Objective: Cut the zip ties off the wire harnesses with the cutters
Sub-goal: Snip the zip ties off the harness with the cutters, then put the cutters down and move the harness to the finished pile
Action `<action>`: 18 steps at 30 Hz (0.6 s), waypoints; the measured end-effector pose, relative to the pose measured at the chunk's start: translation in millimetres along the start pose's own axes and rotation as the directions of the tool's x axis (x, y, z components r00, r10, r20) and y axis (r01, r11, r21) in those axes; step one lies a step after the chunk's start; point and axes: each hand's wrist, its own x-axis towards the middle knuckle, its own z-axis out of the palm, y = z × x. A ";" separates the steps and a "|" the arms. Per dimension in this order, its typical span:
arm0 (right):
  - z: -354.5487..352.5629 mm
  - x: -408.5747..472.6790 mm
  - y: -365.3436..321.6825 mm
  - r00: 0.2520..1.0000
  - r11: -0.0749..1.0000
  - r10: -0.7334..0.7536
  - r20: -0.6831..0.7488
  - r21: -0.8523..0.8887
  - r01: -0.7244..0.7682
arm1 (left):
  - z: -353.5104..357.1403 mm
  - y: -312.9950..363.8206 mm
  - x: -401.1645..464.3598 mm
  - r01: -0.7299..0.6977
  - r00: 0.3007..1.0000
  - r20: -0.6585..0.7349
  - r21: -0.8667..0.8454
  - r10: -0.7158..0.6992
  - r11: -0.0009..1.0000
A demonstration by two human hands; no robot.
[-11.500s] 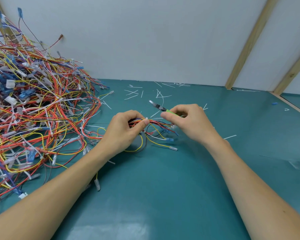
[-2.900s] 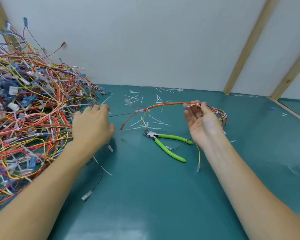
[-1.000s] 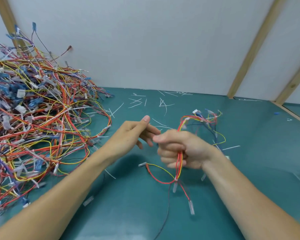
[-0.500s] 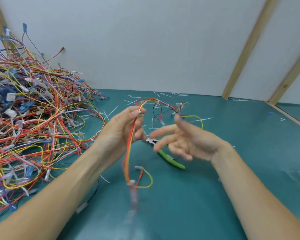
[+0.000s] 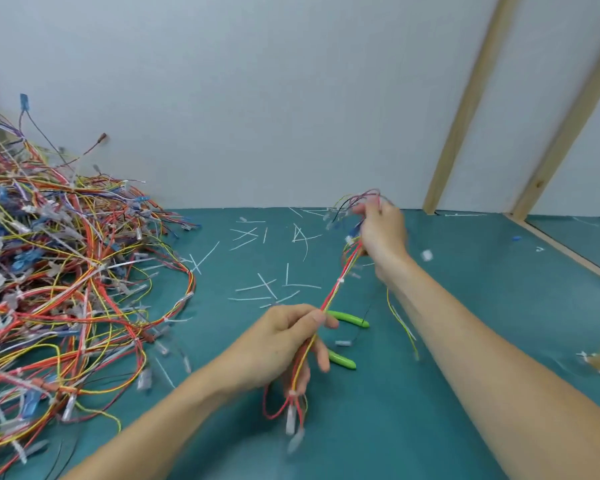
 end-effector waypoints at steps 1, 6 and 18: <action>-3.2 15.3 -3.7 0.997 0.993 -0.058 -0.051 -0.107 0.053 | 4.5 1.9 2.2 0.010 1.000 -0.002 -0.010 -0.010 1.000; -22.4 78.4 -4.8 0.932 0.804 -0.346 -0.110 -0.547 0.234 | 44.8 21.2 40.9 -0.106 0.988 -0.102 0.058 0.112 0.993; -53.1 86.9 47.0 0.950 0.572 0.125 0.287 -0.803 0.167 | 119.5 46.1 171.9 0.127 0.959 -0.248 -0.057 -0.137 0.990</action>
